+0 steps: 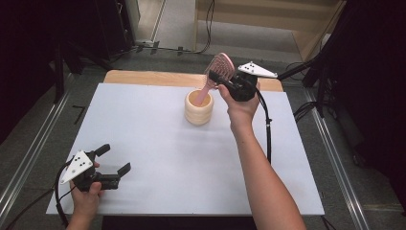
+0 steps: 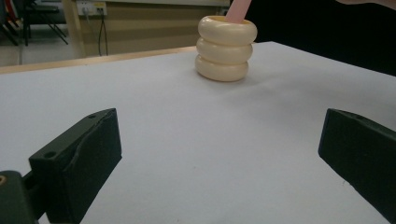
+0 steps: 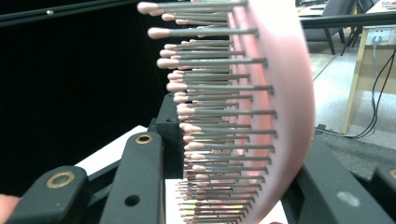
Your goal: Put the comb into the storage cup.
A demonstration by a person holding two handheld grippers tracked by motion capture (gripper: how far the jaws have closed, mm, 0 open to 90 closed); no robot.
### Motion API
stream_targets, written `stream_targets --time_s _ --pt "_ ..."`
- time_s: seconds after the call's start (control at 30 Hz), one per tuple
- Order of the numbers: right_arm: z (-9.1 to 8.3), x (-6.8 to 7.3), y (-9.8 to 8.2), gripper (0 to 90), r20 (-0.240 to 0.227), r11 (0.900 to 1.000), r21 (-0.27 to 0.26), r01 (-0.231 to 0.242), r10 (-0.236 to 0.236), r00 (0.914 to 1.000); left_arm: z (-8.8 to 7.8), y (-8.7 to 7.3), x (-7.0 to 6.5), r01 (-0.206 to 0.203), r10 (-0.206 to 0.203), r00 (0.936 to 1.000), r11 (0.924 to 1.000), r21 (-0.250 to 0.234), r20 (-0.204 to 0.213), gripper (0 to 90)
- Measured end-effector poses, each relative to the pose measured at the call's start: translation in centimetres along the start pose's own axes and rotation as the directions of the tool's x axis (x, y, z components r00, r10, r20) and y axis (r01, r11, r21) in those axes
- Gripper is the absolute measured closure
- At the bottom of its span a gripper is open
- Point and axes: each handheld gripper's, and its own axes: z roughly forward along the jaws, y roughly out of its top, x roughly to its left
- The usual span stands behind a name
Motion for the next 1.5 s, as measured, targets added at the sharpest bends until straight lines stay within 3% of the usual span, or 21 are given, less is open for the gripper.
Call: stream_targets --time_s 0.63,1.23,1.5 --pt "1.9 -0.6 -2.3 61.5 0.018 0.998 0.062 -0.011 0.01 0.9998 0.1 0.0 -0.1 -0.007 0.007 1.0 1.0 0.003 0.003 0.0" --pt "3.3 -0.3 -3.6 61.5 0.018 0.994 0.105 -0.019 0.017 0.9997 0.1 0.0 -0.2 -0.015 0.014 0.9999 0.9999 0.007 0.007 0.0" --pt "3.7 -0.7 -4.5 61.5 0.026 0.992 0.113 -0.056 0.053 0.9982 0.2 0.0 -0.2 -0.015 0.015 0.9999 0.9999 0.008 0.007 0.0"
